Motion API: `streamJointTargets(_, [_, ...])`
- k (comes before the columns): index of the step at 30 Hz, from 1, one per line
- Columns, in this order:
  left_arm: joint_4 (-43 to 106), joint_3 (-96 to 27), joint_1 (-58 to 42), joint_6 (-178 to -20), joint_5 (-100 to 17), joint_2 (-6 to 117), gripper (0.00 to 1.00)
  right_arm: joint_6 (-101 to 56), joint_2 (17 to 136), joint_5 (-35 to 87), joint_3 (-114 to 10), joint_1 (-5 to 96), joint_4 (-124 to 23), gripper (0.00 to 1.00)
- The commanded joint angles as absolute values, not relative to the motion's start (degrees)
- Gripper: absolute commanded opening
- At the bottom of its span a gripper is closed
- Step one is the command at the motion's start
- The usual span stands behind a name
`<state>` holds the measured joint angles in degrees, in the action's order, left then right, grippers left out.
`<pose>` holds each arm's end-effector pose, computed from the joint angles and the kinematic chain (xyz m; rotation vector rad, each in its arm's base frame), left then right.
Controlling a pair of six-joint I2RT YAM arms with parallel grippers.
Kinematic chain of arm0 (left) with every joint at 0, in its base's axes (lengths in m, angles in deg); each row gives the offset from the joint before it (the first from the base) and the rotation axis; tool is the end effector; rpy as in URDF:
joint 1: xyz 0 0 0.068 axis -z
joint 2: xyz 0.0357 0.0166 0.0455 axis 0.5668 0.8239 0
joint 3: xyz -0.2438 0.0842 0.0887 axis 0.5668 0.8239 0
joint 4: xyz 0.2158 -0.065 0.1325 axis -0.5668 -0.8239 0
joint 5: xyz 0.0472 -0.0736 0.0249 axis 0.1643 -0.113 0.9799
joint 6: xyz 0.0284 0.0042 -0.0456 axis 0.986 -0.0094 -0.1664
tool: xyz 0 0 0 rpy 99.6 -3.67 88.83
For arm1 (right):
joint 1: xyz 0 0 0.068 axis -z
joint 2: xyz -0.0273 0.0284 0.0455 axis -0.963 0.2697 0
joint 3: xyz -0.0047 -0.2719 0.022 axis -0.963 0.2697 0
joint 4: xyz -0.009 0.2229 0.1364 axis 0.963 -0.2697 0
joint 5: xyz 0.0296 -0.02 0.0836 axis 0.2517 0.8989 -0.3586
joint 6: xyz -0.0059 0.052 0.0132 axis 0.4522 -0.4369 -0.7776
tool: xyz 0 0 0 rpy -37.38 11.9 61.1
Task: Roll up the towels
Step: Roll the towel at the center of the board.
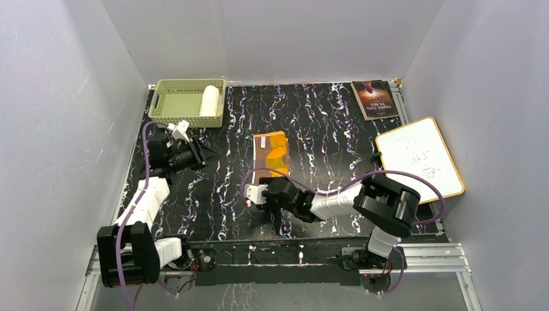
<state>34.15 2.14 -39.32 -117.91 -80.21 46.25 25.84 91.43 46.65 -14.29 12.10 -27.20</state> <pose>0.2437 -0.0056 0.2392 -0.0888 2.0348 -1.1040 0.1549 0.2772 0.1365 -1.6247 1.4385 -0.0418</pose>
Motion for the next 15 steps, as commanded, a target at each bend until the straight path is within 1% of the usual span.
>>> streamJointTargets(1, [34.3, 2.1, -40.1, -117.9, -83.1, 44.3, 0.32, 21.6, 92.2, 42.5, -17.2, 15.1, -32.5, 0.49])
streamJointTargets(4, [33.9, 2.0, -40.2, -117.6, -83.3, 44.3, 0.32, 19.5, 91.9, 38.4, -19.2, 16.3, -37.8, 0.39])
streamJointTargets(6, [33.8, 2.0, -40.2, -117.2, -83.8, 44.4, 0.32, 18.3, 92.0, 35.8, -21.1, 16.9, -42.3, 0.29])
streamJointTargets(7, [33.8, 1.9, -40.2, -116.9, -84.4, 44.6, 0.32, 17.6, 92.1, 34.2, -22.9, 17.1, -44.9, 0.21])
streamJointTargets(9, [33.1, 1.7, -40.2, -115.8, -85.9, 45.2, 0.31, 16.0, 92.5, 30.3, -26.4, 17.5, -51.0, 0.02])
streamJointTargets(10, [32.4, 1.4, -40.3, -115.2, -86.2, 45.4, 0.31, 15.1, 92.5, 27.8, -28.4, 17.8, -54.3, 0.00])
streamJointTargets(13, [31.4, 1.5, -40.2, -114.8, -86.7, 44.8, 0.30, 11.5, 91.5, 19.4, -32.9, 18.8, -61.6, 0.00])
streamJointTargets(15, [30.8, 1.6, -40.2, -114.7, -86.7, 44.0, 0.29, 8.5, 90.1, 13.8, -34.6, 19.5, -64.0, 0.00])
